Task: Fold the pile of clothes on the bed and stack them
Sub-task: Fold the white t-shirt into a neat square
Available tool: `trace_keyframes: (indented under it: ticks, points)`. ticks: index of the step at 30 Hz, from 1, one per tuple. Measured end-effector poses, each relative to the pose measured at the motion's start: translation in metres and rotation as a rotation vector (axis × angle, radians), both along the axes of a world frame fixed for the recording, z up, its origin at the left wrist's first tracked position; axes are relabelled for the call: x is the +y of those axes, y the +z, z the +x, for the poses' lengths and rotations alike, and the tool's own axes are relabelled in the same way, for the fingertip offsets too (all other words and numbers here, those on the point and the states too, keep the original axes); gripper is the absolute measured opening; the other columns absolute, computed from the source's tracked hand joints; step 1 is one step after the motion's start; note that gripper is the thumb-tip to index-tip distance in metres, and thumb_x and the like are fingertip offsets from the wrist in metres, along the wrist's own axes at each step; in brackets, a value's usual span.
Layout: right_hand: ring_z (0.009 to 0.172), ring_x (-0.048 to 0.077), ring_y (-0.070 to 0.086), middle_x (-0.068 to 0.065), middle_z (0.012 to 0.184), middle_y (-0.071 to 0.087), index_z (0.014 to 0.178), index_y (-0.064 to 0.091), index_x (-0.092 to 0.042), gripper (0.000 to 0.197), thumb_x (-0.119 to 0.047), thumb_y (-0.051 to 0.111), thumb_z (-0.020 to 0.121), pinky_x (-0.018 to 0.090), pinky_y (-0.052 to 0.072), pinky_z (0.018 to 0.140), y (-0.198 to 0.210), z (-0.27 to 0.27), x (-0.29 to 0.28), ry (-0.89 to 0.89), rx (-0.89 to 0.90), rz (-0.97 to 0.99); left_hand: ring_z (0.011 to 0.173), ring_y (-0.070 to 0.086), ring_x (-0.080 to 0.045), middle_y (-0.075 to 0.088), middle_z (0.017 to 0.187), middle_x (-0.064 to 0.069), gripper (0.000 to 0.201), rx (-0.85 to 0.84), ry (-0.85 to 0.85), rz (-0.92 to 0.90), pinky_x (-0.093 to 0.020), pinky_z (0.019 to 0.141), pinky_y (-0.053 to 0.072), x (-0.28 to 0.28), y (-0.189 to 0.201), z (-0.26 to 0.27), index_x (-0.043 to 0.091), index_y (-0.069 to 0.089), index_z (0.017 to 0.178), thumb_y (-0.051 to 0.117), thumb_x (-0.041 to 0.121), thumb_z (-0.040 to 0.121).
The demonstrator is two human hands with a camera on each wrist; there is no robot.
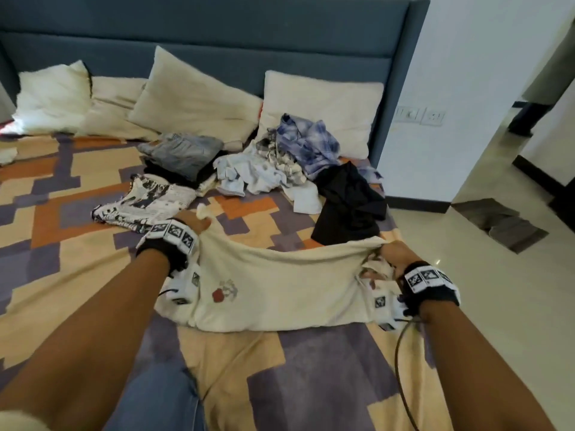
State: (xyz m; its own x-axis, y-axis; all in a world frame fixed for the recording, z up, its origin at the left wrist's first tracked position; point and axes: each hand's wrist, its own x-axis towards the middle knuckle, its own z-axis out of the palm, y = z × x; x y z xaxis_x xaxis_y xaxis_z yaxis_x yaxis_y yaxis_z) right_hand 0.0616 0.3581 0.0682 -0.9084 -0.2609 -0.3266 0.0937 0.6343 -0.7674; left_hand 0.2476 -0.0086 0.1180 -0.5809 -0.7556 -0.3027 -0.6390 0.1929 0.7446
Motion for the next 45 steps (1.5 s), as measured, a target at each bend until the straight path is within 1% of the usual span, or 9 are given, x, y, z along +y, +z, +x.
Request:
trace_keyframes:
  ticks: [6,9,15,18,22,26,32,40,45]
  points:
    - [0.095,0.024,0.065,-0.006,0.082,0.069,0.094,0.061,-0.017,0.010,-0.023,0.057,0.087,0.033,0.057,0.079,0.131,-0.070,-0.051,-0.231,0.069,-0.856,0.118,0.055,-0.028,0.056,0.131,-0.009,0.046,0.830,0.251,0.118,-0.022,0.086,0.048,-0.021,0.125,-0.082,0.012,0.048,0.135,0.058,0.032,0.096]
    - [0.078,0.024,0.067,0.010,0.085,0.071,0.094,0.073,-0.012,0.016,-0.009,0.057,0.095,0.038,0.058,0.077,0.201,-0.061,-0.052,-0.264,0.058,-1.350,0.109,0.057,-0.025,0.058,0.123,-0.007,0.049,1.170,0.285,0.107,-0.029,0.086,0.055,-0.028,0.185,-0.079,0.012,0.050,0.134,0.059,0.039,0.094]
    - [0.087,0.019,0.069,0.005,0.096,0.074,0.106,0.073,-0.013,0.017,-0.012,0.064,0.092,0.039,0.057,0.084,0.202,-0.013,-0.031,-0.214,0.272,-1.133,0.078,0.056,-0.001,0.060,0.084,0.007,0.026,1.408,0.212,0.149,-0.015,0.070,0.050,-0.029,0.180,-0.027,0.003,0.060,0.121,0.056,0.013,0.097]
    - [0.075,0.019,0.066,0.009,0.090,0.071,0.100,0.073,-0.011,0.016,-0.005,0.062,0.091,0.030,0.058,0.065,0.160,0.016,-0.016,-0.210,0.331,-0.902,0.105,0.059,-0.019,0.065,0.090,0.006,0.023,1.237,0.137,0.085,-0.017,0.080,0.045,-0.041,0.123,0.013,0.025,0.073,0.083,0.058,0.011,0.095]
    - [0.079,0.022,0.062,0.008,0.084,0.068,0.084,0.070,-0.024,0.014,-0.021,0.058,0.077,0.022,0.046,0.056,0.076,0.053,0.015,-0.022,0.492,-0.338,0.105,0.068,-0.019,0.071,0.083,0.008,0.015,0.887,-0.003,0.056,-0.016,0.064,0.054,-0.042,0.050,0.081,0.004,0.062,0.100,0.053,-0.006,0.093]
    - [0.119,0.025,0.056,0.012,0.127,0.063,0.126,0.066,-0.013,0.063,-0.043,0.048,0.073,0.032,0.043,0.096,-0.004,0.095,0.056,0.147,0.438,-0.022,0.097,0.066,-0.034,0.072,0.090,-0.006,0.019,0.406,-0.218,0.012,-0.036,0.080,0.051,-0.044,-0.032,0.153,0.009,0.071,0.091,0.063,-0.007,0.086]
    - [0.140,0.026,0.037,-0.002,0.145,0.045,0.144,0.042,-0.026,0.048,-0.011,0.045,0.099,0.020,0.023,0.106,-0.082,0.135,0.106,0.455,0.189,0.486,0.087,0.062,-0.016,0.075,0.093,-0.006,0.015,-0.163,-0.553,-0.082,-0.019,0.074,0.049,-0.043,-0.101,0.208,0.007,0.074,0.094,0.077,0.005,0.079]
    - [0.128,0.025,0.047,-0.003,0.140,0.050,0.129,0.059,-0.033,0.036,-0.027,0.061,0.094,0.039,0.041,0.103,-0.088,0.121,0.119,0.518,0.162,0.709,0.055,0.051,-0.014,0.063,0.060,-0.002,0.014,-0.532,-0.606,-0.007,-0.022,0.053,0.043,-0.036,-0.098,0.203,0.014,0.070,0.065,0.083,0.017,0.070]
    - [0.097,0.022,0.059,-0.010,0.092,0.052,0.096,0.073,-0.029,0.018,-0.018,0.077,0.082,0.028,0.044,0.089,-0.084,0.114,0.117,0.467,0.226,0.575,0.075,0.059,-0.023,0.069,0.079,-0.011,0.027,-0.521,-0.667,-0.185,-0.033,0.071,0.046,-0.042,-0.104,0.190,0.010,0.068,0.070,0.072,0.034,0.057]
